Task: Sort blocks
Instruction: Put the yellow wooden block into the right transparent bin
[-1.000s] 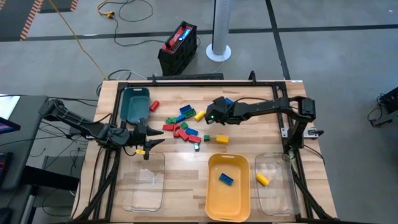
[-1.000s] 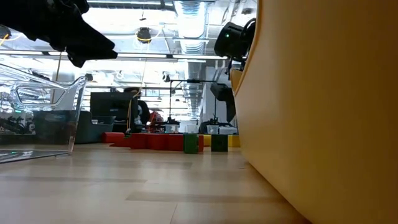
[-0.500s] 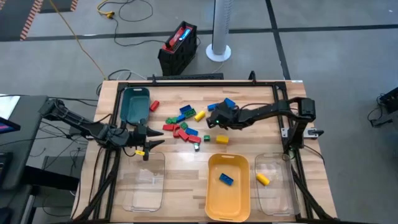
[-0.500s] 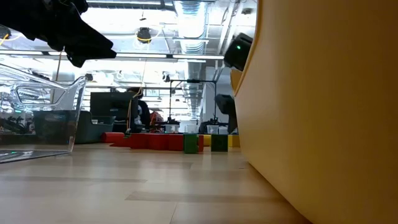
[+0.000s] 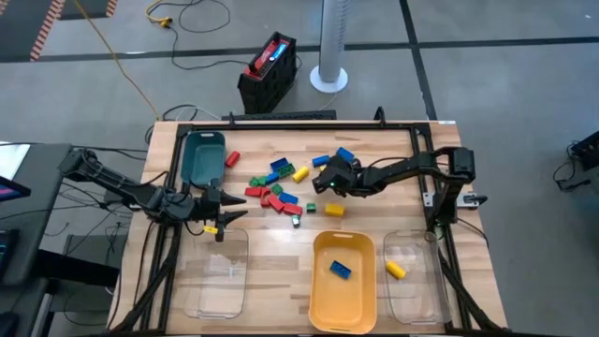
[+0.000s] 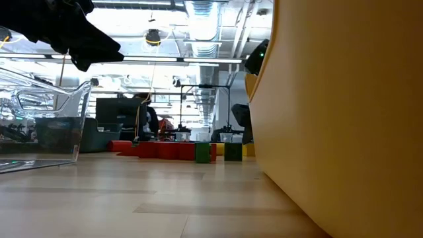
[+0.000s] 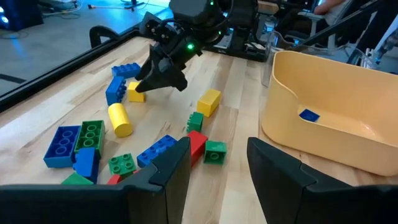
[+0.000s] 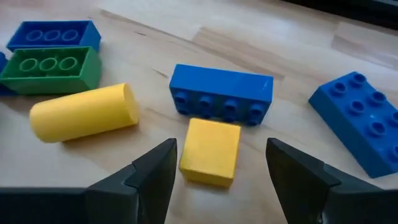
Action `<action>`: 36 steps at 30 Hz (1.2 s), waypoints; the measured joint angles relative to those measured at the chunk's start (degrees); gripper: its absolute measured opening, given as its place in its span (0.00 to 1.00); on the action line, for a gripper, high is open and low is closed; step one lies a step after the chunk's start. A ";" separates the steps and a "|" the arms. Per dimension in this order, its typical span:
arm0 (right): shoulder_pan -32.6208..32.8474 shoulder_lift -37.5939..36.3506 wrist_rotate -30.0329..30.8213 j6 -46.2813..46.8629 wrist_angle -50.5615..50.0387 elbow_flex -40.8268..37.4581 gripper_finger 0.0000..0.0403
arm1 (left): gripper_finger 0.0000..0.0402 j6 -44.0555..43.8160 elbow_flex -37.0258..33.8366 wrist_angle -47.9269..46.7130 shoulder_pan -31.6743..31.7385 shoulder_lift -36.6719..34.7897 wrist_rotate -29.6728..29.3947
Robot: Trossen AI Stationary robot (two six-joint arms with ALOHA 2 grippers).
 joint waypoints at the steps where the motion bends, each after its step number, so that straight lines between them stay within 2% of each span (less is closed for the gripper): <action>1: 0.15 0.55 0.00 -0.02 0.95 -0.14 0.65 | 0.39 0.00 0.01 0.00 0.00 0.00 0.00; 5: 0.15 3.99 -1.27 -0.08 3.27 -0.16 0.65 | 0.39 0.01 0.02 -0.07 0.00 0.00 -0.02; 10: 0.30 7.23 0.39 -0.04 4.65 1.05 0.65 | 0.39 0.00 -0.01 -0.26 -0.04 0.00 -0.02; 17: 1.01 6.64 1.91 -0.02 4.09 1.07 0.62 | 0.39 0.38 -0.01 -0.25 -0.24 0.00 -0.02; 20: 1.27 5.69 1.72 -0.69 2.88 0.99 0.54 | 0.39 0.53 -0.01 -0.31 -0.24 0.00 -0.02; 27: 1.92 3.41 1.76 -1.75 -0.23 0.96 0.24 | 0.39 0.63 -0.01 -0.42 -0.24 0.00 -0.04; 32: 3.49 -0.51 1.70 -1.73 -5.23 0.96 0.22 | 0.39 0.66 -0.01 -0.96 -0.24 0.00 -0.94; 36: 5.96 -7.47 1.59 -0.35 -13.10 0.96 0.22 | 0.39 0.61 -0.01 -1.75 -0.24 0.00 -1.53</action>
